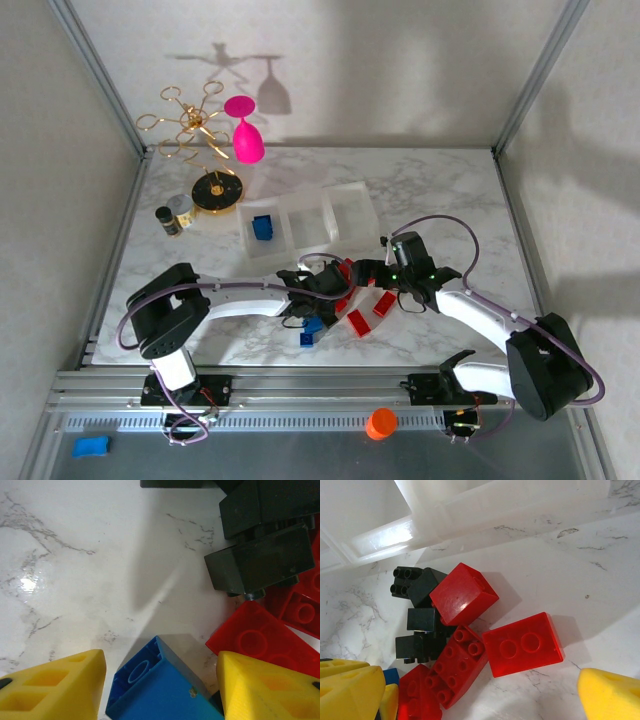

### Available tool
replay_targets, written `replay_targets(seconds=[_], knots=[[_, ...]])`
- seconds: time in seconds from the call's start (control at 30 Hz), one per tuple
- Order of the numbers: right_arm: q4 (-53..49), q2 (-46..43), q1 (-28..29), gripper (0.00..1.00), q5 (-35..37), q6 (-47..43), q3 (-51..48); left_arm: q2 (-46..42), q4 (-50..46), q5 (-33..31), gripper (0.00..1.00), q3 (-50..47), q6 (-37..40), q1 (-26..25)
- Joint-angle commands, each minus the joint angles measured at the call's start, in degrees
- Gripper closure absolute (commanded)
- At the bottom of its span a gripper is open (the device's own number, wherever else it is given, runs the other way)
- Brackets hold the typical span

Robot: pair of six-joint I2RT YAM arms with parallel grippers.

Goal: Sort the legos into containers by color
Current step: Pick up the lego from the middle-left of the table.

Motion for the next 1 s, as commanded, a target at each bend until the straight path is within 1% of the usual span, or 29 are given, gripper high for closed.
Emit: replay_targets(seconds=[0.0, 0.17, 0.3, 0.5, 0.67, 0.8, 0.97], knots=[[0.91, 0.87, -0.35, 0.01, -0.69, -0.21, 0.08, 0.64, -0.40, 0.72, 0.40, -0.61, -1.80, -0.77], [0.99, 0.96, -0.38, 0.01, -0.54, -0.30, 0.13, 1.72, -0.88, -0.37, 0.42, -0.60, -3.36, -0.98], [0.81, 0.83, -0.33, 0.01, -0.55, -0.39, 0.21, 2.10, 0.06, 0.19, 0.45, -0.37, -3.14, -0.98], [0.81, 0.48, -0.33, 0.01, -0.30, -0.39, 0.30, 1.28, -1.42, -2.27, 0.50, 1.03, -2.64, -0.81], [1.24, -0.09, -0.38, 0.01, -0.68, -1.14, 1.12, -0.89, -3.41, -4.89, 0.50, 2.17, -1.78, -0.08], [2.76, -0.34, -0.37, 0.01, -2.19, -1.87, 2.40, -4.70, -5.70, -8.29, 0.50, 2.64, -0.63, 2.24], [5.76, 0.50, -0.11, 0.01, -4.38, -2.02, 4.42, -9.03, -9.43, -13.10, 0.50, 5.45, 3.42, 6.94]])
